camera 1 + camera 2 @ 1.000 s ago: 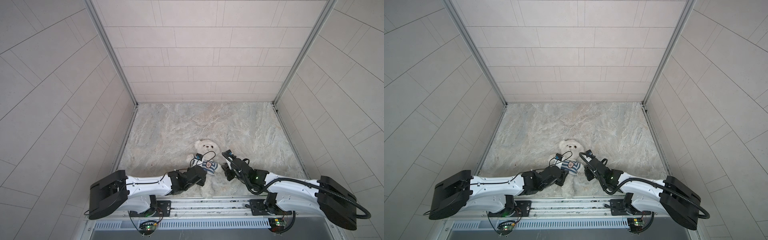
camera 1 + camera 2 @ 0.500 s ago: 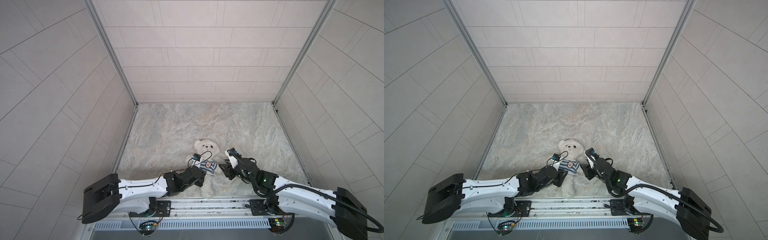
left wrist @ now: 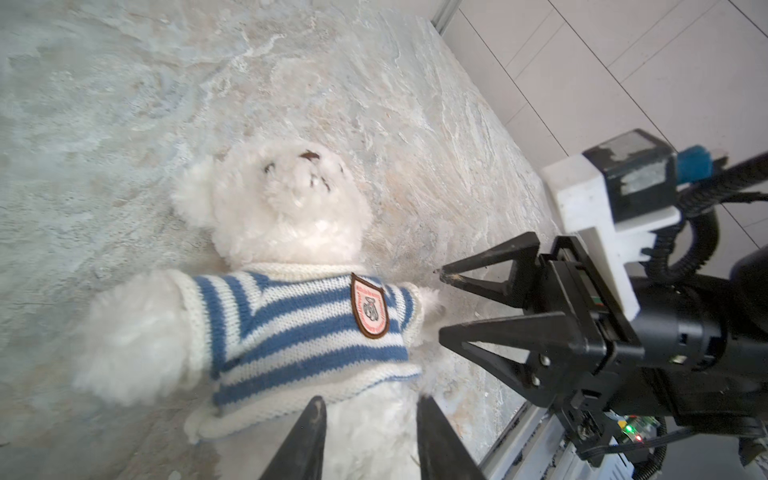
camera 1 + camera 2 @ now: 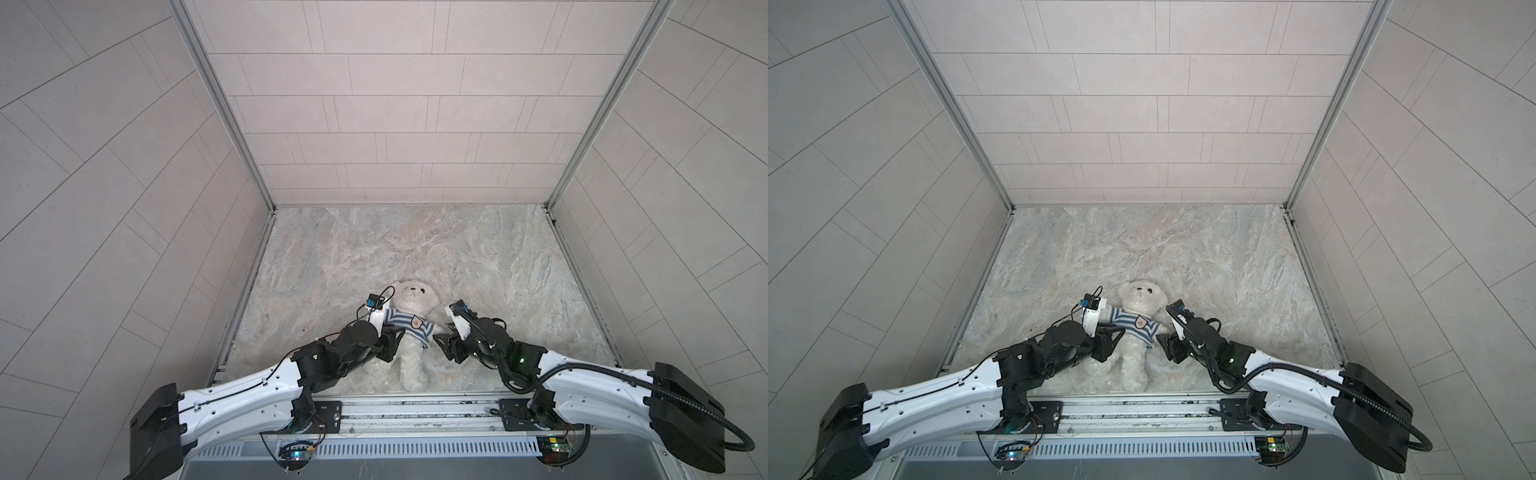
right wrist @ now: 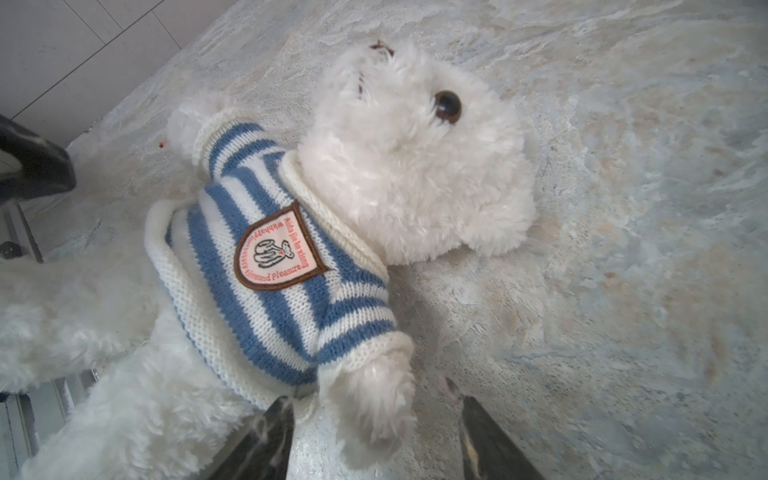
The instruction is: Dress the teddy bear
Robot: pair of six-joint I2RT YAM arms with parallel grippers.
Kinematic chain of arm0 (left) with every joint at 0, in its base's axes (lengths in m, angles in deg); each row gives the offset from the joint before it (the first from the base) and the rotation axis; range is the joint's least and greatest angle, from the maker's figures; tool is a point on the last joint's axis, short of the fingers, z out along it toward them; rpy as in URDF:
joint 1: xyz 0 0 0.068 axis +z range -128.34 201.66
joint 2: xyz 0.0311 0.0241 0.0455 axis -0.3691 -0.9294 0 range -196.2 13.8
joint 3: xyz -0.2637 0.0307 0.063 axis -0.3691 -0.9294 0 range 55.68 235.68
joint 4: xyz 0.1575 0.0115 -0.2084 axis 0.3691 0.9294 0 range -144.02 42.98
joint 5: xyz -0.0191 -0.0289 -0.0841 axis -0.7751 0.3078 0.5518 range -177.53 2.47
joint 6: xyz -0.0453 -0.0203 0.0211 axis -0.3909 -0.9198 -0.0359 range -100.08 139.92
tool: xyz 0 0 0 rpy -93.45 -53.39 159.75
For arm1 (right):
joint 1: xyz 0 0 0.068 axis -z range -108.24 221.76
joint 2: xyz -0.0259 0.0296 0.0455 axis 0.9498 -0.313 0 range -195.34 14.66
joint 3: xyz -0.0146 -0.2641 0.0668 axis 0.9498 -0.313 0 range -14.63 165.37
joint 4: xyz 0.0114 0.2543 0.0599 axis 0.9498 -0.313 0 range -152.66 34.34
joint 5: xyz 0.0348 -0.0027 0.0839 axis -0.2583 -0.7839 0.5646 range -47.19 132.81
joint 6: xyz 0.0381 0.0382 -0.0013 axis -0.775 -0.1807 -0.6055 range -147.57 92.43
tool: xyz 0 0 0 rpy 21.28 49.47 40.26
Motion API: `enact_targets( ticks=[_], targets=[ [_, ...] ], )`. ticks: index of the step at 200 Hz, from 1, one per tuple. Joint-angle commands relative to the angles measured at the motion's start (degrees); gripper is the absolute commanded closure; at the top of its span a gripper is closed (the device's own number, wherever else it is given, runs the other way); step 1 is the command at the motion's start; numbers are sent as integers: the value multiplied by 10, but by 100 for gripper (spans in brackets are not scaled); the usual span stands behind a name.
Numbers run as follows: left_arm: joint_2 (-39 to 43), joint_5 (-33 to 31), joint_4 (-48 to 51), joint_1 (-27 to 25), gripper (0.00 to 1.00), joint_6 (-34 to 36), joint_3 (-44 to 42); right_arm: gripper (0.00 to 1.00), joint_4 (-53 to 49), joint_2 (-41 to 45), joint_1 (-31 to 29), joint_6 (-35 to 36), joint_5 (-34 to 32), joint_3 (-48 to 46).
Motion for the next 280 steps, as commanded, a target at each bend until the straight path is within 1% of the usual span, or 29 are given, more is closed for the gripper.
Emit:
enact_targets(
  ticks=[1, 26, 45, 62, 95, 126, 143, 161, 207, 219, 242, 259, 266, 270, 272, 280],
  targets=[
    [-5, 27, 23, 22, 59, 29, 28, 35, 24, -2, 0, -7, -8, -7],
    [-58, 64, 23, 49, 59, 47, 52, 35, 32, -19, 0, -10, -19, -10],
    [-105, 72, 27, 50, 59, 59, 59, 35, 48, -30, 0, -13, -21, -16],
    [-130, 74, 19, 50, 60, 57, 50, 36, 66, -39, 0, -19, -22, -22],
    [-157, 80, -21, 48, 59, 32, 20, 36, 77, -42, 0, -22, -22, -23],
    [-189, 82, -77, 39, 58, -22, 1, 36, 48, -23, 3, -15, -53, -22],
    [-209, 66, -84, 19, 57, -41, 10, 36, 26, 1, 26, -9, -52, -25],
    [-228, 44, -81, -1, 57, -56, 21, 36, 5, 27, 64, -1, -21, -26],
    [-250, 13, -118, -15, 53, -101, 26, 36, -75, 111, 122, 24, 4, -15],
    [-242, 9, -120, -15, 49, -97, 32, 36, -88, 136, 131, 24, 0, -15],
    [-195, -16, -95, -14, 25, -63, 40, 33, -125, 179, 140, 26, -34, -11],
    [-156, -57, -61, -13, 16, -22, 41, 29, -151, 205, 159, 26, -52, -6],
    [-139, -70, -48, -10, 13, -4, 40, 27, -156, 216, 170, 26, -54, -6],
    [-128, -76, -43, -7, 12, 7, 39, 22, -159, 222, 176, 26, -54, -6],
    [-124, -78, -40, -6, 11, 12, 39, 17, -161, 224, 179, 26, -53, -5],
    [-104, -86, -33, -2, 9, 30, 37, 2, -166, 235, 191, 27, -54, -3]
  ],
)
